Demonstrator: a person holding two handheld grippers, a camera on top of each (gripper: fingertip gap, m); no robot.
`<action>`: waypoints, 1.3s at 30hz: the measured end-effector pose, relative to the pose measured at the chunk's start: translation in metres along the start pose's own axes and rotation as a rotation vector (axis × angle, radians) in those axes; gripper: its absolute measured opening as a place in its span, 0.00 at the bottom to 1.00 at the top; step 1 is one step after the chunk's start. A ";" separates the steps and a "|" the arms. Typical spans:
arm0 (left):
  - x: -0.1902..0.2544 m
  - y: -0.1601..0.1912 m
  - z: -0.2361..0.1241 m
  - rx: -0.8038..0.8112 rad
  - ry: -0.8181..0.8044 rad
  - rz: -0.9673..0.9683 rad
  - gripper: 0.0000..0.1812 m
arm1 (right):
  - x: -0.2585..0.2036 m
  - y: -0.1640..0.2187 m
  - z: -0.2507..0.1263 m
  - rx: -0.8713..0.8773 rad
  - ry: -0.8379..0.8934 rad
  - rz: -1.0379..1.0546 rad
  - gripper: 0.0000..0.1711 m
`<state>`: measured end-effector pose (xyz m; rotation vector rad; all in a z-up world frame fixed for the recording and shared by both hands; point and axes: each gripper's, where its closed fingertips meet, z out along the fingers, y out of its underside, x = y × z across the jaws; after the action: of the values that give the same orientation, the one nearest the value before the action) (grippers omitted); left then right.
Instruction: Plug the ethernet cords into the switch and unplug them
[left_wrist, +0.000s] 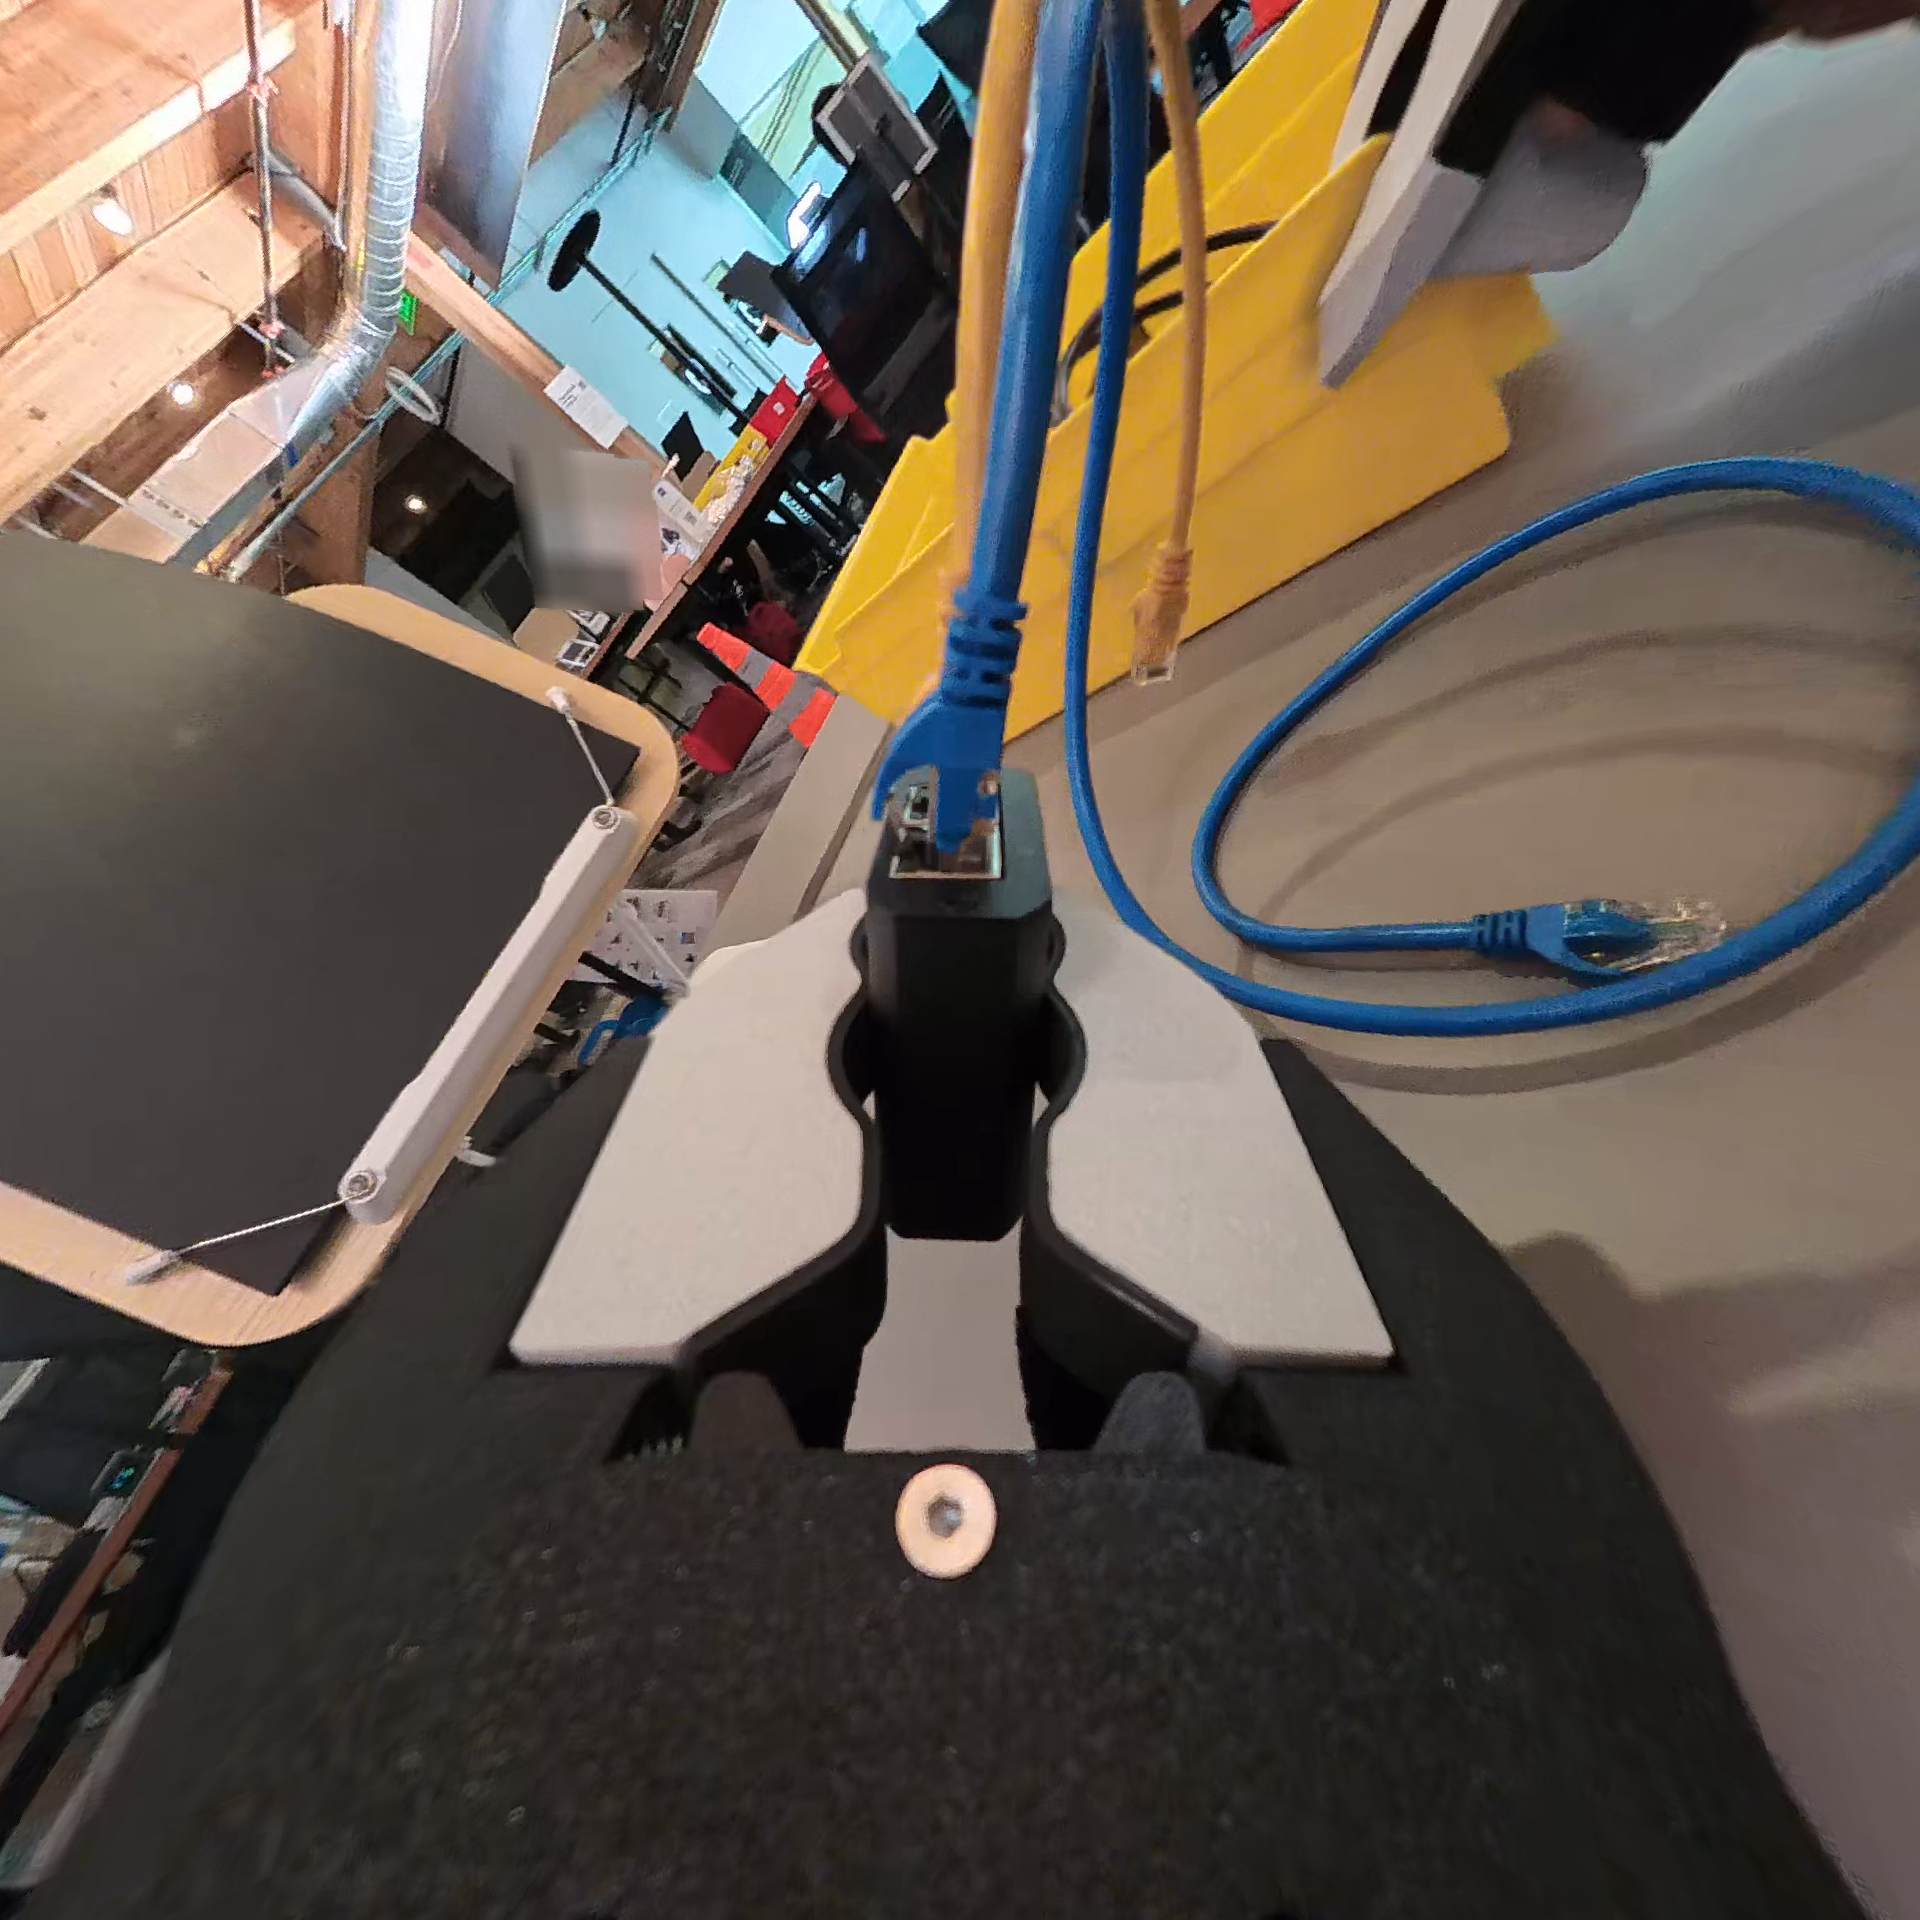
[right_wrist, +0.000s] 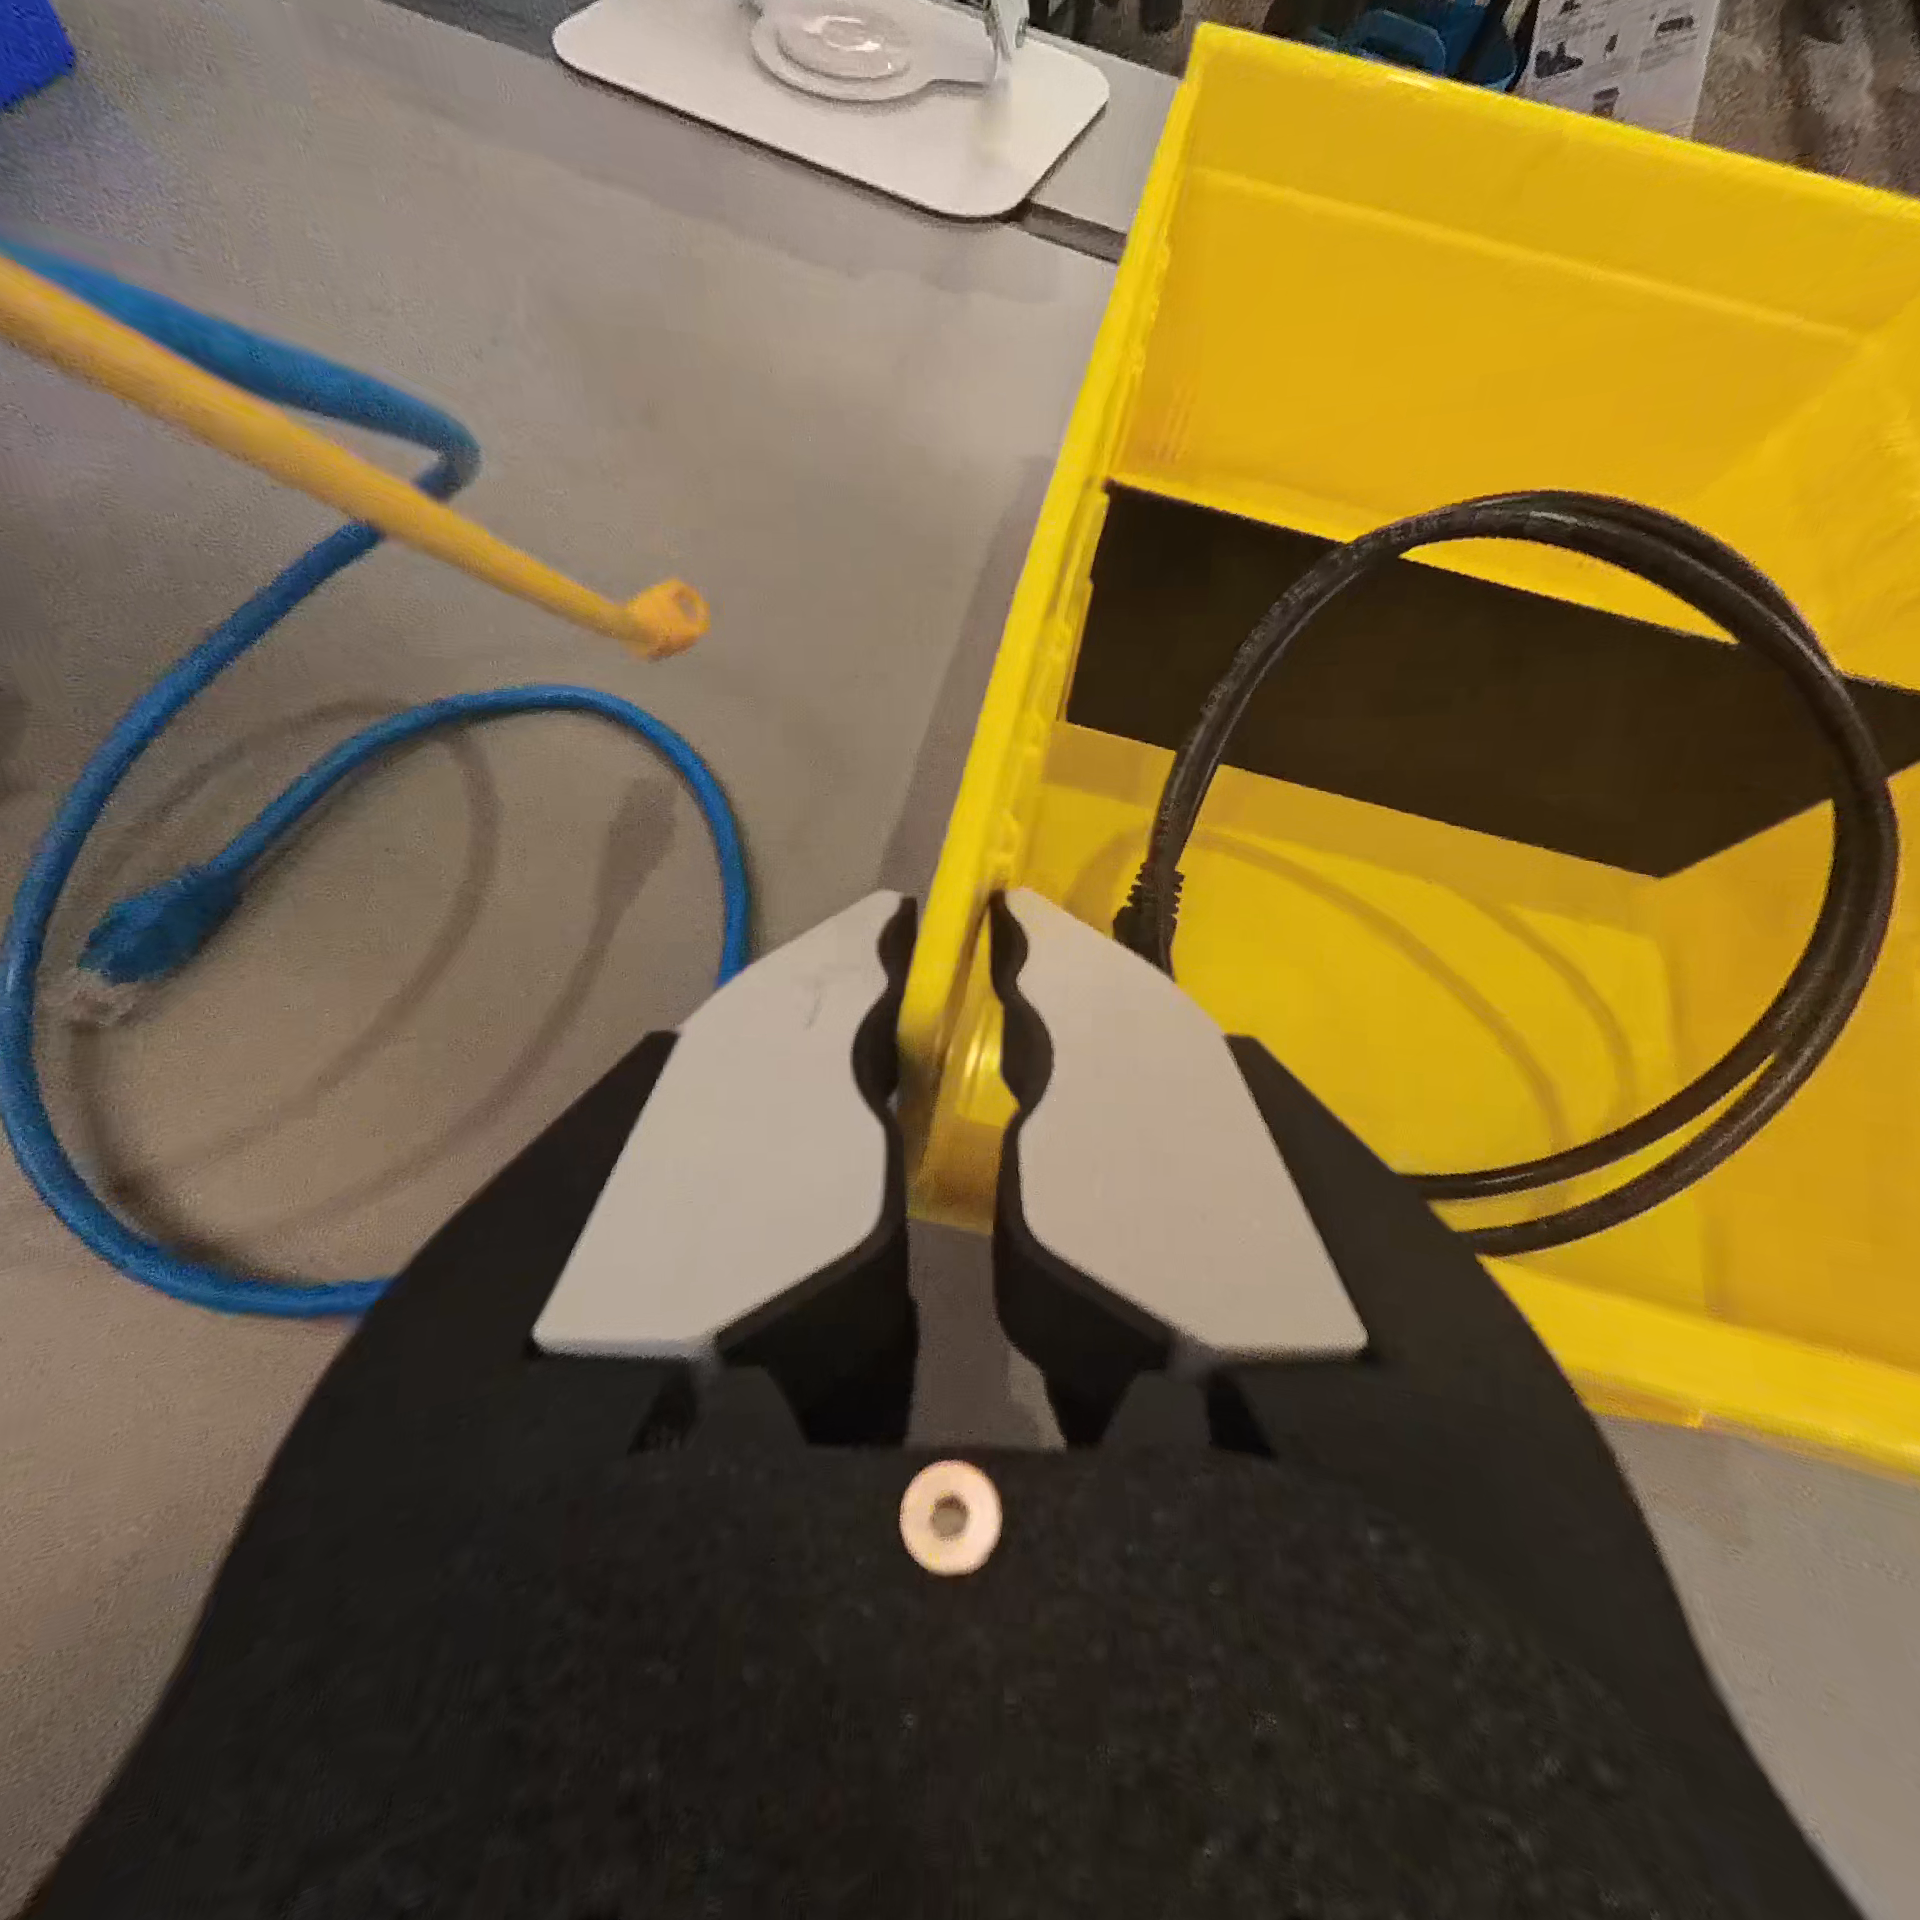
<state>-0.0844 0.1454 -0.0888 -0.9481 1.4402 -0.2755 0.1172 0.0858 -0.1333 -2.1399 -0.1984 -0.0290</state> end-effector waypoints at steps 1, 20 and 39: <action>0.002 0.000 0.001 0.004 0.016 -0.017 0.14 | -0.001 -0.001 0.002 0.008 -0.002 0.030 0.08; 0.022 0.004 0.004 -0.094 0.051 0.090 0.14 | -0.179 -0.097 -0.081 0.095 -0.411 -0.884 0.26; 0.027 0.012 0.006 -0.144 0.090 0.072 0.14 | -0.201 -0.079 0.002 -0.015 -0.375 -1.341 0.12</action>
<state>-0.0785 0.1369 -0.1173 -1.0081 1.5904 -0.1648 -0.0936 0.1034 -0.0881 -1.6341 -1.7855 -0.3967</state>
